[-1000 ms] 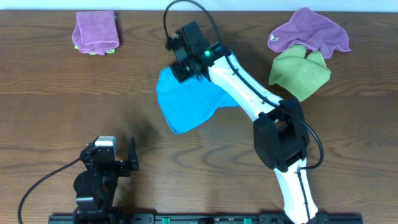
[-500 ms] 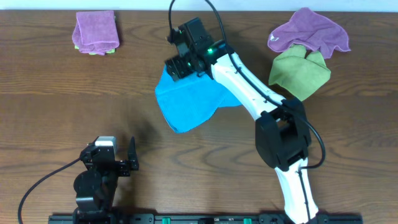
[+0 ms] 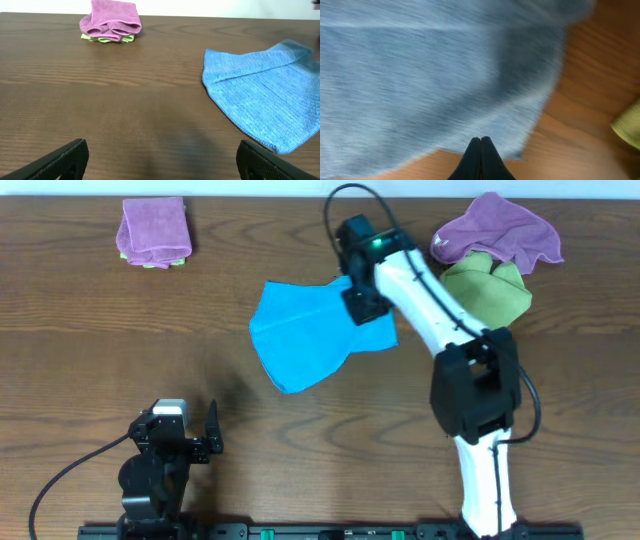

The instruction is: Fold the cloth

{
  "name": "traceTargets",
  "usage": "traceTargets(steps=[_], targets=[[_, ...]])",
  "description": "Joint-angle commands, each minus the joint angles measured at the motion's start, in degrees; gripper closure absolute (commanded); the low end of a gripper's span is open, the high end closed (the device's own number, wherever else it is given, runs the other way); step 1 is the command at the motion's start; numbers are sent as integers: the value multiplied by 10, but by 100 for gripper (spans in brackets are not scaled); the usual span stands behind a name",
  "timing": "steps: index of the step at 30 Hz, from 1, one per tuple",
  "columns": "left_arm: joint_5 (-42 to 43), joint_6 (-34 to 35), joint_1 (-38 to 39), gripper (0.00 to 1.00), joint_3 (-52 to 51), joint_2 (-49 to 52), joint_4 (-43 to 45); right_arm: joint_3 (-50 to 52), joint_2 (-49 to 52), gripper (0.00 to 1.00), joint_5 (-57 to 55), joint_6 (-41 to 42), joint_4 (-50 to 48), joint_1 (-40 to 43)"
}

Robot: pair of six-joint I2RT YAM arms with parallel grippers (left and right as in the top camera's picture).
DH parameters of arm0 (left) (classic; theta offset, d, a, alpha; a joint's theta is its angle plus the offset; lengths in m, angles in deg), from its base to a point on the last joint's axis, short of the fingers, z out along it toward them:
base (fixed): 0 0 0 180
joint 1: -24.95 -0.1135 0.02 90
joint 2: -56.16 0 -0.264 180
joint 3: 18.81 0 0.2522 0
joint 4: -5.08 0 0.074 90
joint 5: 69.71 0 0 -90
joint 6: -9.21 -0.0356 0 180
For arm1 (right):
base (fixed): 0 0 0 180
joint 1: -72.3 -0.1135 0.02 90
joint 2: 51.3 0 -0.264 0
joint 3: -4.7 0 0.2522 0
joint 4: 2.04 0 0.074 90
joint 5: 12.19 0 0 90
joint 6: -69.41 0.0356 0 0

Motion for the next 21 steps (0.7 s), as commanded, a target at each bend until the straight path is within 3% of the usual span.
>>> traceTargets(steps=[1,7,14,21], targets=[[0,2,2,4,-12,-3,-4,-4,-9,98,30,-13,12,37],[0,2,2,4,-12,-3,-4,-4,-23,98,85,-37,19,69],[0,2,2,5,-12,-3,-4,8,-116,98,89,-48,17,95],[0,2,2,5,-12,-3,-4,245,-242,98,111,-53,-133,89]])
